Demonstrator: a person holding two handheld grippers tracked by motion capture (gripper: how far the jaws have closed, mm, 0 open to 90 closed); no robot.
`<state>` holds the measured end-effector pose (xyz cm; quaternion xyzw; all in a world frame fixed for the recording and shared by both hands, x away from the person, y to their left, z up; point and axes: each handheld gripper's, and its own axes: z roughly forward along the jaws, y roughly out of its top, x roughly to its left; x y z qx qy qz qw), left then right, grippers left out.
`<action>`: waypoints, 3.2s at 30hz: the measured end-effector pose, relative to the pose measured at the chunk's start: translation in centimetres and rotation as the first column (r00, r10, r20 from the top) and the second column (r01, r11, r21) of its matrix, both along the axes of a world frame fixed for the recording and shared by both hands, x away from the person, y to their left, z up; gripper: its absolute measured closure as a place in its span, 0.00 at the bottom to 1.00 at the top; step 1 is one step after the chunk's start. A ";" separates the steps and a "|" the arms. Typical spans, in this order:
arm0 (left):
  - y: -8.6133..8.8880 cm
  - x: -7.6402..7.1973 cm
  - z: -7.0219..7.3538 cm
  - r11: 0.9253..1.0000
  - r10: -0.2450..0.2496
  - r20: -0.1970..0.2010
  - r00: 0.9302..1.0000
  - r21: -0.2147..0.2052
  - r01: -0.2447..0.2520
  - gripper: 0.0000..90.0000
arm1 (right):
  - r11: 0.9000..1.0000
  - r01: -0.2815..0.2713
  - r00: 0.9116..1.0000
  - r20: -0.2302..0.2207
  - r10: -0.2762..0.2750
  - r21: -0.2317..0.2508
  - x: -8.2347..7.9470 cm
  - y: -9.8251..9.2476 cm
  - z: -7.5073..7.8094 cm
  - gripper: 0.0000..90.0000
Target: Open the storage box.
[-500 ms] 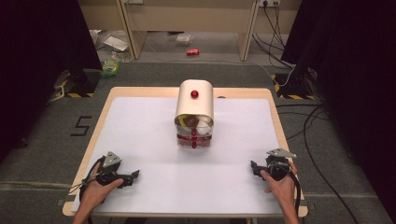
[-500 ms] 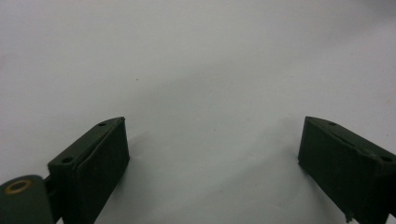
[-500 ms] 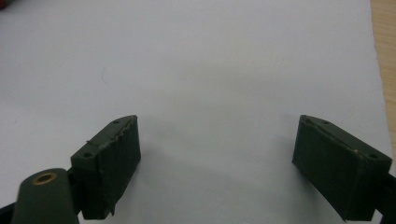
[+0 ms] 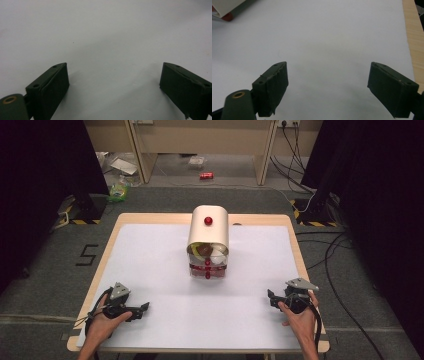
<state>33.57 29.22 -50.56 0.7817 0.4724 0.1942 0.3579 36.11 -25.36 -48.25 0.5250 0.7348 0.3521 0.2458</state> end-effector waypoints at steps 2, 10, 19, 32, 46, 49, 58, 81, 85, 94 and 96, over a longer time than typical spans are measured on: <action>0.0 0.0 0.0 1.000 0.000 -0.001 1.000 0.001 0.000 0.09 | 1.000 -0.006 1.000 0.001 0.006 0.011 -0.1 0.2 0.2 0.20; 0.0 0.0 0.0 1.000 0.000 -0.001 1.000 -0.001 0.000 0.09 | 0.999 -0.044 0.999 0.031 0.043 0.025 -0.5 1.6 1.3 0.22; 0.0 0.0 0.0 1.000 -0.001 -0.003 1.000 -0.005 0.001 0.08 | 0.993 -0.101 0.991 0.091 0.095 0.062 -1.1 2.9 3.7 0.23; -0.1 0.0 0.0 1.000 0.000 -0.001 1.000 0.004 0.000 0.08 | 0.981 -0.184 0.976 0.129 0.174 0.070 -1.0 5.8 5.4 0.29; -0.1 0.0 0.0 1.000 -0.001 -0.001 1.000 0.004 0.001 0.08 | 0.954 -0.295 0.942 0.186 0.280 0.055 -0.9 9.7 7.5 0.39; -0.1 0.0 0.0 1.000 -0.001 -0.001 1.000 0.005 0.001 0.08 | 0.950 -0.307 0.937 0.193 0.292 0.052 -0.9 10.5 7.8 0.41; -0.1 0.0 0.0 1.000 -0.001 -0.001 1.000 0.004 0.001 0.08 | 0.934 -0.351 0.918 0.218 0.331 0.062 -1.2 12.0 9.1 0.46; 0.0 0.0 0.0 1.000 -0.001 -0.002 1.000 0.002 0.001 0.08 | 0.916 -0.397 0.892 0.265 0.367 0.066 -0.7 14.3 10.6 0.49; 0.0 0.0 0.0 1.000 -0.001 -0.001 1.000 0.002 0.001 0.08 | 0.913 -0.400 0.889 0.275 0.367 0.074 -0.7 14.6 11.0 0.49; 0.0 0.0 0.0 1.000 -0.001 -0.001 1.000 0.003 0.001 0.08 | 0.915 -0.397 0.885 0.294 0.361 0.074 -0.4 14.9 11.5 0.49; -0.1 0.0 0.0 1.000 -0.001 -0.001 1.000 0.003 0.001 0.08 | 0.914 -0.399 0.884 0.297 0.362 0.072 -0.3 15.0 11.7 0.49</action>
